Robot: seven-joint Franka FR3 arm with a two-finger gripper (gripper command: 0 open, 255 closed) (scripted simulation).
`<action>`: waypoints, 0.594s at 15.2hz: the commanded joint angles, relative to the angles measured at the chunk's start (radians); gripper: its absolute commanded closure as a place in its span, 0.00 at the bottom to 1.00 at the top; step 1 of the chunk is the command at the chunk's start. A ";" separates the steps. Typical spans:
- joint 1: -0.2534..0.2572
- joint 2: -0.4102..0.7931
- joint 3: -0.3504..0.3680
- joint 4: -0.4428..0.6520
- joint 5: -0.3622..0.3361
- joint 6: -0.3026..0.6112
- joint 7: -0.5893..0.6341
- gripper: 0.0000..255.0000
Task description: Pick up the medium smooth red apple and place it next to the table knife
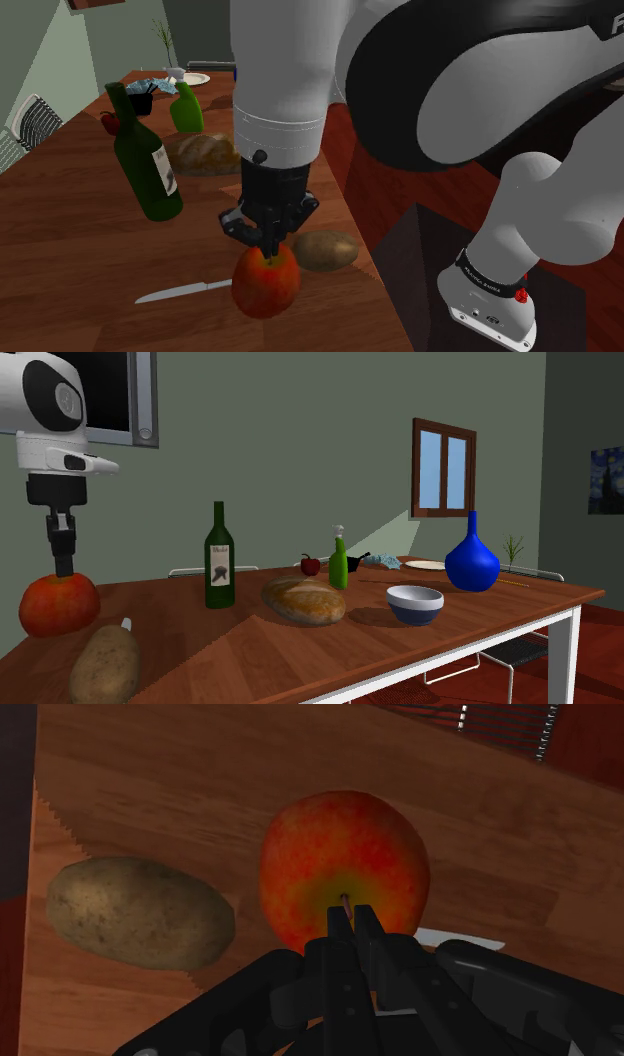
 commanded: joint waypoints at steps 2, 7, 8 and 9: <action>0.001 0.013 0.008 -0.033 -0.002 0.045 0.005 1.00; -0.001 0.041 0.021 -0.078 -0.012 0.116 0.013 1.00; -0.001 0.048 0.023 -0.086 -0.014 0.130 0.016 1.00; -0.002 0.055 0.026 -0.094 -0.017 0.145 0.018 1.00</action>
